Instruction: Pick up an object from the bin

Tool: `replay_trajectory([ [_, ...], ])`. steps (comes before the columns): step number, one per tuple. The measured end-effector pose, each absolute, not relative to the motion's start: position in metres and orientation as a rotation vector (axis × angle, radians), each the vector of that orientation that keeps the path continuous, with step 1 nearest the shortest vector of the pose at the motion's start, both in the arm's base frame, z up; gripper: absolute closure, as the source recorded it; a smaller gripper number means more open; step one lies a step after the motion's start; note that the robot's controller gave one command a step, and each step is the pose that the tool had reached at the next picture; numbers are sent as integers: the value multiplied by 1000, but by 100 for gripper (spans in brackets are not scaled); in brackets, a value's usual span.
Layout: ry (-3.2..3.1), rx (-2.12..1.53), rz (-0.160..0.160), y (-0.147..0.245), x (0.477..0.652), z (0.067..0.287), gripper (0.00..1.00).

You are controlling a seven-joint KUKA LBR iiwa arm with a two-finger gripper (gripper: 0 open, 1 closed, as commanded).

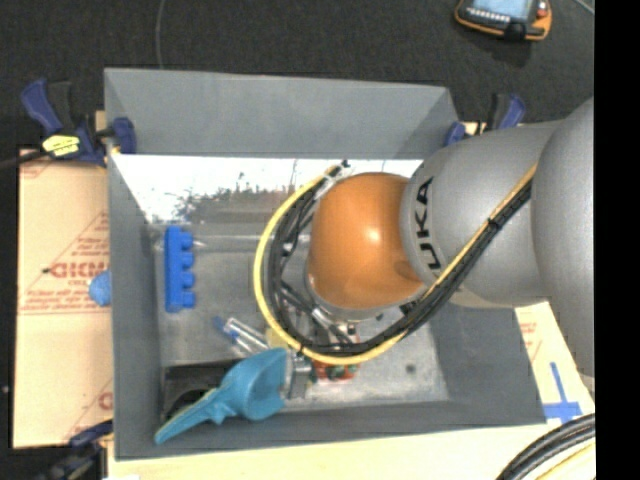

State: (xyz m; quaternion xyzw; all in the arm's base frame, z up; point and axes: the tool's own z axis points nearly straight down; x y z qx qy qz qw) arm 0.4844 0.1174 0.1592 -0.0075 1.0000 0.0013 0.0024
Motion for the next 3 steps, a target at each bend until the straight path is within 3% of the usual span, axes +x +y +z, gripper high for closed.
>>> replay_trajectory([
  [1, 3126, -97, -1, 121, 508, 163, 0],
  [2, 3127, -74, 2, 150, 528, 147, 0],
  [3, 3127, -85, 2, 149, 527, 146, 0],
])
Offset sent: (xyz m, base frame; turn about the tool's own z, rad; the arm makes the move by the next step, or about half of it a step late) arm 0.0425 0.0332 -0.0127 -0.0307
